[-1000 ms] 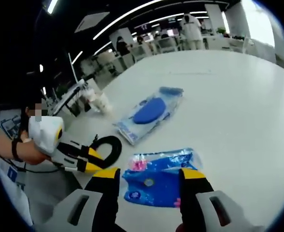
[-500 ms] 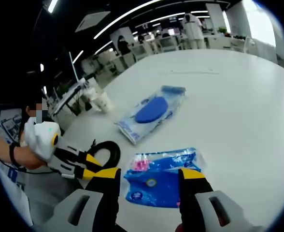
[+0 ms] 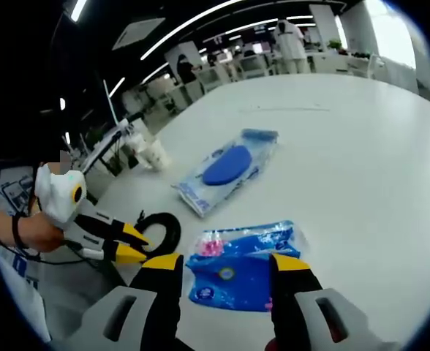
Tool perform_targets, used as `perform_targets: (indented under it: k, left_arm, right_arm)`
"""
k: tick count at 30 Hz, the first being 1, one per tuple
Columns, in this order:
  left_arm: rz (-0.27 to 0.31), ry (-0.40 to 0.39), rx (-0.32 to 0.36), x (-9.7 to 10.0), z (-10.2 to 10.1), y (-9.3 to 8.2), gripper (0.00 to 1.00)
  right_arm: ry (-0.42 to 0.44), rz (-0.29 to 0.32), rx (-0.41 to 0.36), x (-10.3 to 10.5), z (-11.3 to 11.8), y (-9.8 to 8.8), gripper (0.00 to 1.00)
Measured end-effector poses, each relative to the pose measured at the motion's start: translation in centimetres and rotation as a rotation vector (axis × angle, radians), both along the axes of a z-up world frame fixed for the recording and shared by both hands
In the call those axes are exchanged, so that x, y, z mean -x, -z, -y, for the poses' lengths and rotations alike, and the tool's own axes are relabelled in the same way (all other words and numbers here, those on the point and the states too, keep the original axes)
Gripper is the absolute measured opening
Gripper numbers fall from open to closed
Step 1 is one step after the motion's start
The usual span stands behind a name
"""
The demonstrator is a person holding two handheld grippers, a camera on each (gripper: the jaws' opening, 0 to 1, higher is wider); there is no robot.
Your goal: Arrange the tabletop items into an orderly group along one side of the table until the central work area is clear of visible clutter.
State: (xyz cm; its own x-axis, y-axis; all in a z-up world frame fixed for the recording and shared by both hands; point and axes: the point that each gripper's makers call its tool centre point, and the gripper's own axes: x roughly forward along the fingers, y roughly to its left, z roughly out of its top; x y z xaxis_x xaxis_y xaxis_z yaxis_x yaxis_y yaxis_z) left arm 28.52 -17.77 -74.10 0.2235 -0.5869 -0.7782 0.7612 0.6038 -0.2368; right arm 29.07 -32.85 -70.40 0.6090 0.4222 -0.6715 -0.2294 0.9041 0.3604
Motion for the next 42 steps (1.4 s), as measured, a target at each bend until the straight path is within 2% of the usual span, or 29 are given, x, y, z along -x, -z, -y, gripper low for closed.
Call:
perform_targets:
  k: [7,12,16,23,27,29,32,35,42]
  left_arm:
    - [-0.048,-0.189,0.114,-2.2,-0.7,-0.9,0.12]
    - [-0.071,-0.258,0.151,-3.1,-0.9,-0.9,0.12]
    - [-0.080,-0.311,0.193,-4.0,-0.4,-1.2,0.13]
    - [-0.133,-0.412,0.269,-5.2,0.8,-1.1,0.16]
    - [-0.181,-0.499,0.345,-6.1,1.5,-1.1,0.18]
    - [-0.223,-0.550,0.388,-6.5,2.1,-1.1,0.20]
    - [-0.225,-0.573,0.381,-7.1,2.6,-0.7,0.19]
    - [-0.252,-0.617,0.389,-7.5,3.1,-0.4,0.18]
    - [-0.292,-0.659,0.369,-8.1,3.6,0.7,0.15]
  right_arm:
    - [0.002,-0.006,-0.002,0.2,0.0,0.2,0.47]
    - [0.002,-0.007,-0.003,0.2,0.0,0.3,0.47]
    - [-0.001,-0.008,-0.004,0.4,-0.2,0.3,0.47]
    - [-0.001,-0.013,-0.007,0.6,-0.3,0.5,0.47]
    - [0.007,-0.016,-0.009,0.9,-0.2,0.6,0.47]
    - [0.008,-0.018,-0.010,1.0,-0.2,0.6,0.47]
    - [0.007,-0.020,-0.011,1.2,-0.3,0.7,0.47]
    - [0.013,-0.021,-0.014,1.4,-0.2,0.7,0.47]
    - [0.030,-0.022,-0.017,1.8,0.4,0.6,0.47]
